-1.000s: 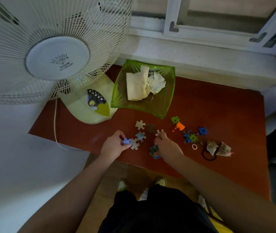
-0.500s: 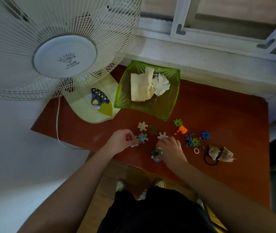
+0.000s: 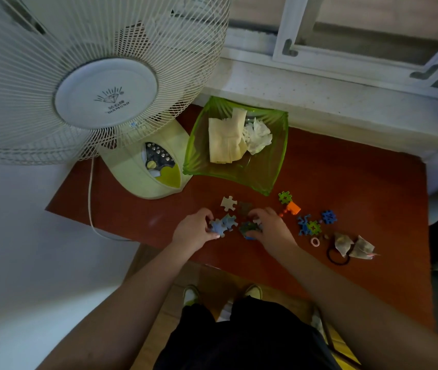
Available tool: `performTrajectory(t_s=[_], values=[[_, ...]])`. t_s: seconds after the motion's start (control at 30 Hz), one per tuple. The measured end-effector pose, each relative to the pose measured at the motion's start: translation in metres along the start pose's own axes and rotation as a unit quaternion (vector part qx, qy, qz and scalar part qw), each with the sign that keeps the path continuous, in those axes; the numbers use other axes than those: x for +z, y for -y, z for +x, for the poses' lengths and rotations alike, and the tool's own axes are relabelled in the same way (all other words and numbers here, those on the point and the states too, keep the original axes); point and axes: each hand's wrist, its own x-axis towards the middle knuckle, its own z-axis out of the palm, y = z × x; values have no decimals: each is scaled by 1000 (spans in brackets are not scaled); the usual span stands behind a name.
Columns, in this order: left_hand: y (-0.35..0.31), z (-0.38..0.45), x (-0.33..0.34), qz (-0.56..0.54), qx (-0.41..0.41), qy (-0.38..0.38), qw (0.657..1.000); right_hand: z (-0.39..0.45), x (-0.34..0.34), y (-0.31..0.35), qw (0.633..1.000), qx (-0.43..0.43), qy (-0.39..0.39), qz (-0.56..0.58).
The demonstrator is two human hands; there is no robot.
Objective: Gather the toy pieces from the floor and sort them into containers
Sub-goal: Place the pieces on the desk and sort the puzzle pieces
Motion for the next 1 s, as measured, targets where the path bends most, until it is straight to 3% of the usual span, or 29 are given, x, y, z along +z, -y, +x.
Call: performTrajectory(t_s=[0.13,0.23,0.6,0.83,1.0], values=[[3,-1,-2,-23,1,-3,1000,12,-5,-6,998,54,-15,-36],[6,-4,-4,-29,19,-14,999,16,-10,-5,988,77,15,-131],[-25,11,-12,-137,48,15,989,14,-7,-14,995,93,1,-46],[-30,24,-4,-7,45,26,999,16,-8,-18,992,85,22,-92],[-28,22,-1,13,48,16,999,24,-14,-14,997,61,34,-26]])
